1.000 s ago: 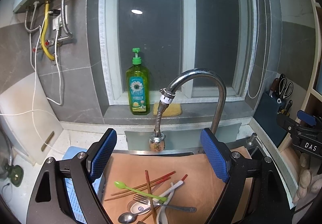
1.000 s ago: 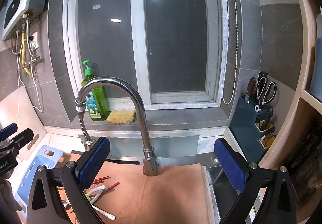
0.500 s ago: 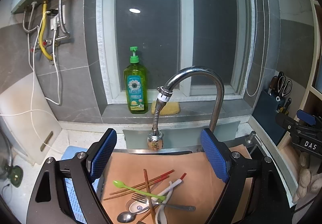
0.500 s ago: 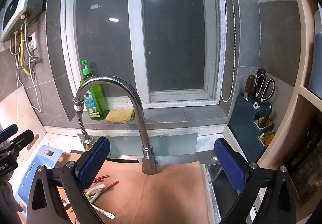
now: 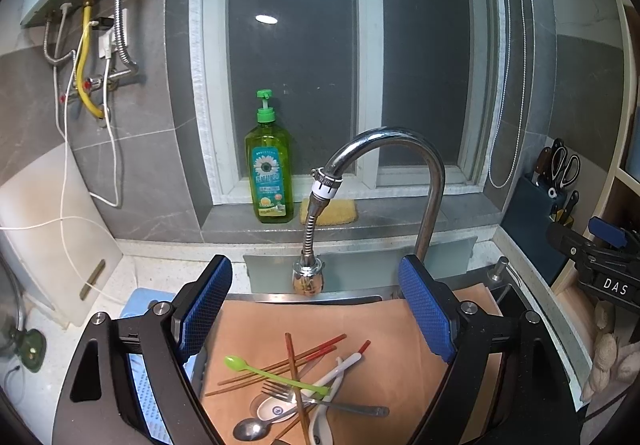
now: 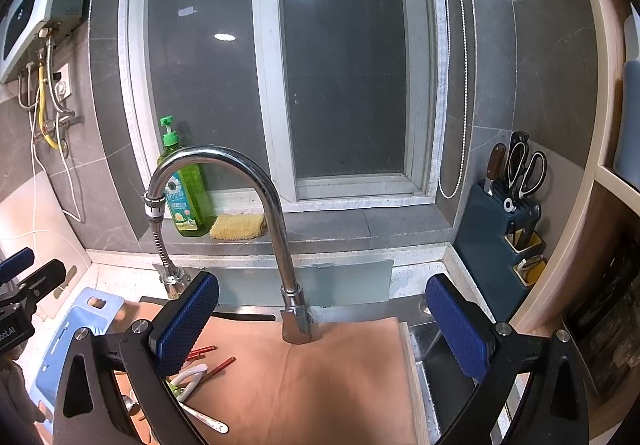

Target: Organize utensils

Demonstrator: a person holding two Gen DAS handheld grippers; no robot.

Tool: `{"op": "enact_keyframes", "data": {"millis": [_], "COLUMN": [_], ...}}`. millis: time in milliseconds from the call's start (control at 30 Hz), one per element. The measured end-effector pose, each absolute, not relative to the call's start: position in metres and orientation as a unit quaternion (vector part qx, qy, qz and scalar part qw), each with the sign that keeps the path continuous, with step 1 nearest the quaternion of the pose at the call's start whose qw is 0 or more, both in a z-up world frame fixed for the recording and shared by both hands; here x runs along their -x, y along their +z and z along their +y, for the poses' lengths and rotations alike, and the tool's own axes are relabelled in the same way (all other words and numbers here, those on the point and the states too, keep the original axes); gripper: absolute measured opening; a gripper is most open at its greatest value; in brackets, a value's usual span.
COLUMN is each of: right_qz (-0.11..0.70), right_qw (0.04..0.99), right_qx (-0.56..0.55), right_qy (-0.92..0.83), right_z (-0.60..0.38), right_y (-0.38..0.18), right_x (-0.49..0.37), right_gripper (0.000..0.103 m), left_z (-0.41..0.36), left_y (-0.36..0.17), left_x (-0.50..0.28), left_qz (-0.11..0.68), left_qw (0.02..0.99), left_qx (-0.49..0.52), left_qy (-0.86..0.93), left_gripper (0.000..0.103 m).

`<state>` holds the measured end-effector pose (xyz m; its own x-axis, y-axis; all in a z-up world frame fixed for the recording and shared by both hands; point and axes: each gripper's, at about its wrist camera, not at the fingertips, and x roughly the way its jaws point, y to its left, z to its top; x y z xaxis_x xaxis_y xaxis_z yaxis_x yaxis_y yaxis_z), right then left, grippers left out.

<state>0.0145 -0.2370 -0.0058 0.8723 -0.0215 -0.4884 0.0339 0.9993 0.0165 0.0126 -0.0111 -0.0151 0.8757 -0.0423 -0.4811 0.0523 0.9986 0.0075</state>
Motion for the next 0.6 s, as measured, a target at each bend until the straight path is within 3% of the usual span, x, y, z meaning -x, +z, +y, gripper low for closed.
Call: {"op": "enact_keyframes", "data": {"millis": [600], "right_qz": [0.262], "right_qw": [0.965], "right_qx": [-0.01], "right_qy": [-0.014], "right_z": [-0.2346], "right_y": [-0.0123], "right_x": [-0.0197], "right_gripper": [0.102], "left_z": [-0.0085], "left_y": [-0.0187], "left_x": [-0.0164], "left_qz": [0.258], "left_qw": [0.966], "left_qx": [-0.01], "left_qy": [-0.025], "left_gripper": [0.085]}}
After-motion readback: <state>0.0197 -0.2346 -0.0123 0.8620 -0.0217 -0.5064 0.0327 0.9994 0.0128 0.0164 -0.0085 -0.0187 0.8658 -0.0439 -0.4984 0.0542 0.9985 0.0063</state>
